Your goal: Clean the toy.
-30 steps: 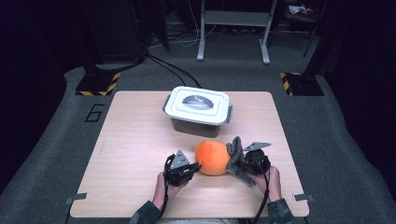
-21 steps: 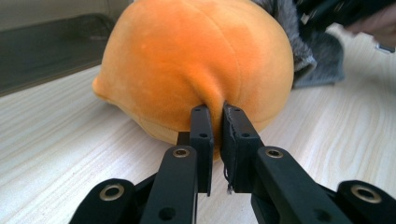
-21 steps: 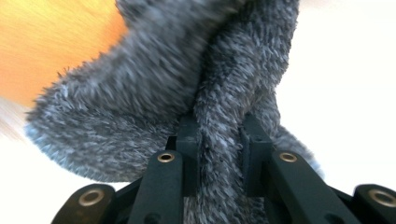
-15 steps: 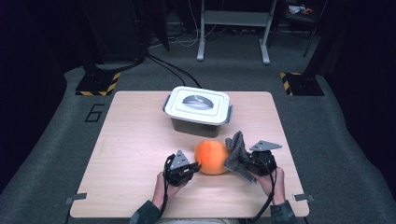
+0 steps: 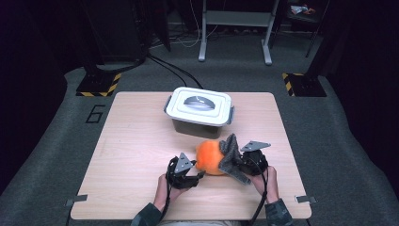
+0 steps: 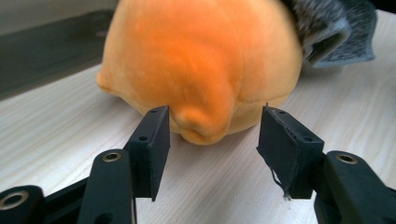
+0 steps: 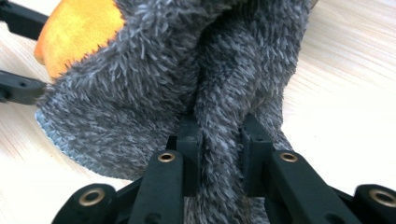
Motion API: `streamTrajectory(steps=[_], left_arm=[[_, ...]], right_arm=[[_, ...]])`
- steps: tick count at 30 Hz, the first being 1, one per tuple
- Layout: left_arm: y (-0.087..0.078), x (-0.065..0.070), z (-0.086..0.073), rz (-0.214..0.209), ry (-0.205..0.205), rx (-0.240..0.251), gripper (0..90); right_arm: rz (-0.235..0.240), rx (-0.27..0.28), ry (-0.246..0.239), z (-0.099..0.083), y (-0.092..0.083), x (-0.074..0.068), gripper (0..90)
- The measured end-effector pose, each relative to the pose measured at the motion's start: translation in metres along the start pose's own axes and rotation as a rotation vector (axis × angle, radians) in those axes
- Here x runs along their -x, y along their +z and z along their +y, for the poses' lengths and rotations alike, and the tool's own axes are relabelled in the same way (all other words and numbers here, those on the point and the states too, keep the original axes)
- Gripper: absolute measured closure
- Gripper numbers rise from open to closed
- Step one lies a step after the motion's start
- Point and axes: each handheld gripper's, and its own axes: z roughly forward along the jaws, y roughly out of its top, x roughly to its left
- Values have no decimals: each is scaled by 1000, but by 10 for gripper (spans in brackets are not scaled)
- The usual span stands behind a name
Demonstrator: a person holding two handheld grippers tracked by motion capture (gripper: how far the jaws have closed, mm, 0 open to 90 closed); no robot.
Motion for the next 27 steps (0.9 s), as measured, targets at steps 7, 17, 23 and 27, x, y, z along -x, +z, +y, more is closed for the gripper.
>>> streamTrajectory(steps=[7,17,23,27], left_arm=[[6,6,4,35,49,26,692],[-1,3,11,-26,-21,15,784],[-5,7,20,-40,-47,1,785],[-5,10,23,-65,-50,0,783]], right_arm=[[-12,5,15,-4,-2,3,737],[-13,63,33,-1,-21,2,741],[30,109,-28,18,-33,-16,742],[53,99,-76,31,-27,-27,742]])
